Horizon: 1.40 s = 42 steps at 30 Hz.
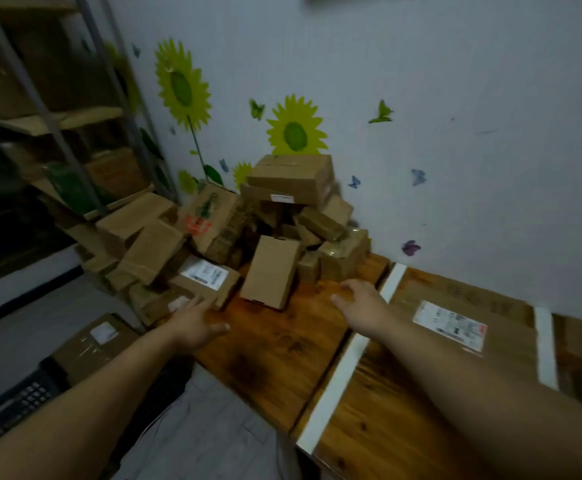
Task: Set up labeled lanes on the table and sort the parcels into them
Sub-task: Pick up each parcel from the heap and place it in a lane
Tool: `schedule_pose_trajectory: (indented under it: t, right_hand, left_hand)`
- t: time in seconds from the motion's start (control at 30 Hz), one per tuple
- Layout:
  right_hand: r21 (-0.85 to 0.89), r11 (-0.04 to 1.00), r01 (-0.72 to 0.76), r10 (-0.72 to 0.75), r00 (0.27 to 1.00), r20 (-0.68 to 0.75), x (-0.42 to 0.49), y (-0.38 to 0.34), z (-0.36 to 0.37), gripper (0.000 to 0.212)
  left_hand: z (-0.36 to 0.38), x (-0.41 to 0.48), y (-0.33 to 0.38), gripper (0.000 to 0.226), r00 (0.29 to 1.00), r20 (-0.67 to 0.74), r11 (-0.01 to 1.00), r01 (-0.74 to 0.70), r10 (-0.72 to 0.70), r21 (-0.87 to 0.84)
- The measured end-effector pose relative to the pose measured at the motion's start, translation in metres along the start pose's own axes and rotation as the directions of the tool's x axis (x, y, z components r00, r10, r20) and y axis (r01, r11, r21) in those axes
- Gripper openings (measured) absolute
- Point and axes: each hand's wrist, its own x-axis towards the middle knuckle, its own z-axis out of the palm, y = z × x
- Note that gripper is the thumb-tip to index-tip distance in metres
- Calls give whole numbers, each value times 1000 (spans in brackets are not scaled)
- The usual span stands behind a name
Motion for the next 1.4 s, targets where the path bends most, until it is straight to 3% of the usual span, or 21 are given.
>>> schedule_pose_trajectory:
  t: [0.17,0.3,0.4,0.63,0.77,0.83,0.93,1.0,1.07,1.13,1.27,1.33,1.4]
  right_hand:
    - [-5,1000,-13,13,997,71,53,-55,45,58]
    - [17,998,-57,55,994,98,104,-75,76,57]
    - [89,989,-114,104,988,110,149,-73,103,56]
    - [388,802,-454,407,891,201,235,-35,166,57]
    - [528,746,-406,328,914,240,248,-12,183,76]
    - [583,714,-388,274,921,277,247,-9,183,80]
    - [517,774,-366,339,929,149,243,-16,177,66]
    - [510,775,-373,410,911,43,237,-26,162,50]
    - [637,652,-412,500,865,47,231,-40,143,45]
    - [761,485,-431,546,829,122,218,-60,126,46]
    - [820,416,-393,582,808,91,186,-95,115,54]
    - [842,409,-351,587,808,52,166,-110,114,56]
    - [861,406,-306,554,832,35,147,-122,112,43]
  left_hand:
    - [-31,35,-60,85,998,-11,971,51,-55,-234]
    - [-35,79,-66,82,1000,-3,925,12,-14,-379]
    - [-33,123,-54,79,999,39,920,1,16,-393]
    - [-4,248,-3,70,983,126,880,-61,136,-470]
    - [28,289,11,82,967,226,804,39,120,-593]
    - [38,296,10,76,964,248,770,82,101,-633]
    - [31,291,6,53,941,334,711,193,61,-676]
    - [15,286,-3,43,919,388,601,273,66,-751]
    - [2,289,-14,59,908,407,465,319,99,-826]
    - [-13,283,-20,64,893,419,419,321,166,-849]
    - [-33,246,-18,27,858,423,475,253,292,-843]
    - [-39,230,-21,23,872,365,427,208,328,-880]
    - [-46,219,-26,33,902,295,326,188,316,-926]
